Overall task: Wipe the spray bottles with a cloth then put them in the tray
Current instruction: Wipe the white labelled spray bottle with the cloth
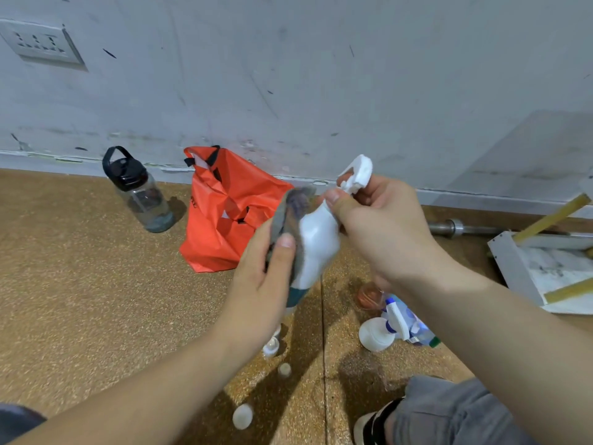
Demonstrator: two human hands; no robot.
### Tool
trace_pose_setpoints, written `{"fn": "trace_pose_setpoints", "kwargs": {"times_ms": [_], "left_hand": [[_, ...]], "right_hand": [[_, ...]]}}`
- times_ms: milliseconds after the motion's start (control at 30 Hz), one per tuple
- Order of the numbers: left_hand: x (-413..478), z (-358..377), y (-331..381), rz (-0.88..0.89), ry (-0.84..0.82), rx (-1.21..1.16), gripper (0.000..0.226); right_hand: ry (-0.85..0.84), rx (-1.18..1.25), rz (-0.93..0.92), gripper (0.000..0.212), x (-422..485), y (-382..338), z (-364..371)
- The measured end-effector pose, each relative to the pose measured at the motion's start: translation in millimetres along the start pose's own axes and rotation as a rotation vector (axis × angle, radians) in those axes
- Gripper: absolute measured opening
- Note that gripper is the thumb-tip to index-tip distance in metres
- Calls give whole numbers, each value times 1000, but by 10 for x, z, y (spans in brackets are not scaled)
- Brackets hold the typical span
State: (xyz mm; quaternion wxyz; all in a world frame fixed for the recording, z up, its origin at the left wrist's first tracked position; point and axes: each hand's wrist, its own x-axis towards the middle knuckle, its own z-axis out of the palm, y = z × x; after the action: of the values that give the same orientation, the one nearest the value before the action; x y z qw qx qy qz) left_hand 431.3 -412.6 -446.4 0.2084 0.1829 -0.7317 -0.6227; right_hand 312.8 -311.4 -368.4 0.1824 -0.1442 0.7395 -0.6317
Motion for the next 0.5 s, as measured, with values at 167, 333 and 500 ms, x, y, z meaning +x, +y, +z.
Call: {"fn": "trace_pose_setpoints", "kwargs": {"times_ms": [167, 333, 500], "left_hand": [[26, 22, -122, -644, 81, -436, 31], [81, -99, -39, -937, 66, -589, 59], [44, -101, 23, -973, -7, -582, 45]], "right_hand": [[108, 38, 34, 15, 88, -22, -28], [108, 28, 24, 20, 79, -18, -31], [4, 34, 15, 9, 61, -23, -46]]}}
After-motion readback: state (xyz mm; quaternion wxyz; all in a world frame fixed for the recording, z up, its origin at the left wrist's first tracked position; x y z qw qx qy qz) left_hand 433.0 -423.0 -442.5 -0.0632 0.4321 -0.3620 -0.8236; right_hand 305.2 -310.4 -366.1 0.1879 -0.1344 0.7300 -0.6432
